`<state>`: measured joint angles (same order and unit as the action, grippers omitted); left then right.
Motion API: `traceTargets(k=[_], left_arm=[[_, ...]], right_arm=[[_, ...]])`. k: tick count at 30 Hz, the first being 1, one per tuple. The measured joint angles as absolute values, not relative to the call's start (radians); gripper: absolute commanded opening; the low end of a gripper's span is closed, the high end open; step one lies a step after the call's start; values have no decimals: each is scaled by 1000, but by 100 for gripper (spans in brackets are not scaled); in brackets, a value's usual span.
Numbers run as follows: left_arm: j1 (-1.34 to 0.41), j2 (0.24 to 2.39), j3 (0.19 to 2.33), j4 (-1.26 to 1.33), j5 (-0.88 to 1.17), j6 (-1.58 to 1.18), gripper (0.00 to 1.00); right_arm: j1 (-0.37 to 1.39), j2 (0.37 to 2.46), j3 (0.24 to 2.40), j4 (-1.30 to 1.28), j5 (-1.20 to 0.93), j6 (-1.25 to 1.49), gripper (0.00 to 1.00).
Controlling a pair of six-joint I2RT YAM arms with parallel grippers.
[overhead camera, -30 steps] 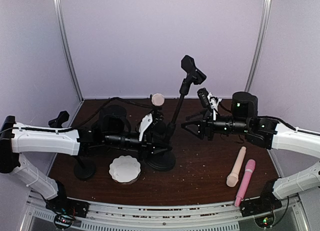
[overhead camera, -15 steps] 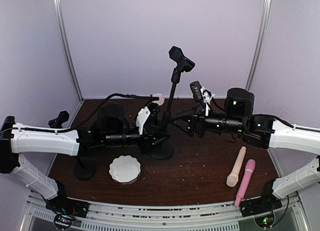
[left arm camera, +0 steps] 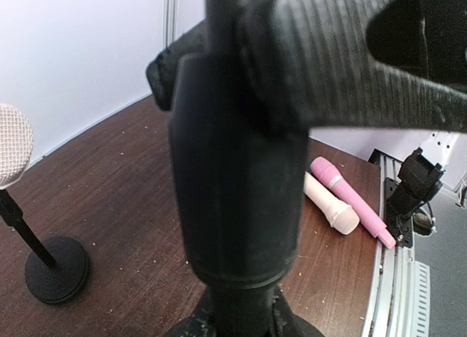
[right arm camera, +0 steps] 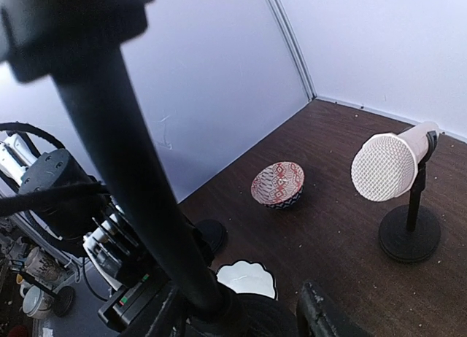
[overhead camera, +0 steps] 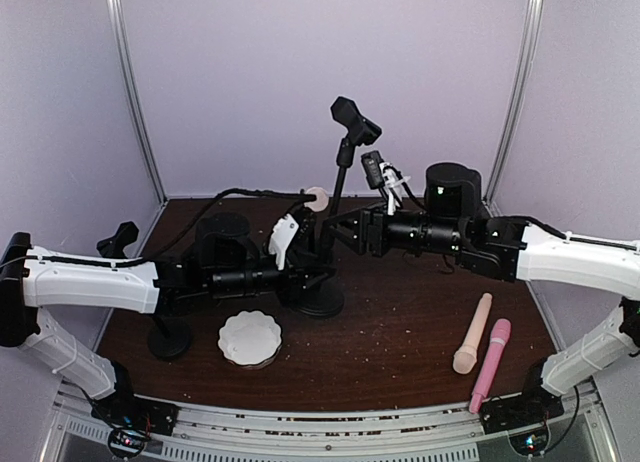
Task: Attach the microphones to the stand
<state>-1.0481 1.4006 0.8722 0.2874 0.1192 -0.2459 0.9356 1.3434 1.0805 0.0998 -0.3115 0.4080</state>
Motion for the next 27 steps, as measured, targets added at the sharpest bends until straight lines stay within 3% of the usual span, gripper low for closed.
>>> traceTargets(k=[5,11,18,19,22,24,27], left_arm=[[-1048,1401,871,287,107,-247,0],[-1048,1400,867,289,99,-263,0],[-1037,1400,864,294,205,-238,0],[-1033,1400,864,300,249,-230,0],[-1028,1400,864,325,357,-213,0],[-1028,1401,864,337,406,-208,0],[-1028,1402,862,342,433,-214,0]], right_arm=[[939,1377,1110,71,-332,427,36],[943,1393,1137,44,-353,429,0],[924,1389,1155,-3,-486,257,0],[921,1380,1153,-9,-514,228,1],[902,1349,1145,-26,-595,152,31],[897,1337,1145,-44,-626,115,45],[882,1325,1145,-73,-619,73,51]])
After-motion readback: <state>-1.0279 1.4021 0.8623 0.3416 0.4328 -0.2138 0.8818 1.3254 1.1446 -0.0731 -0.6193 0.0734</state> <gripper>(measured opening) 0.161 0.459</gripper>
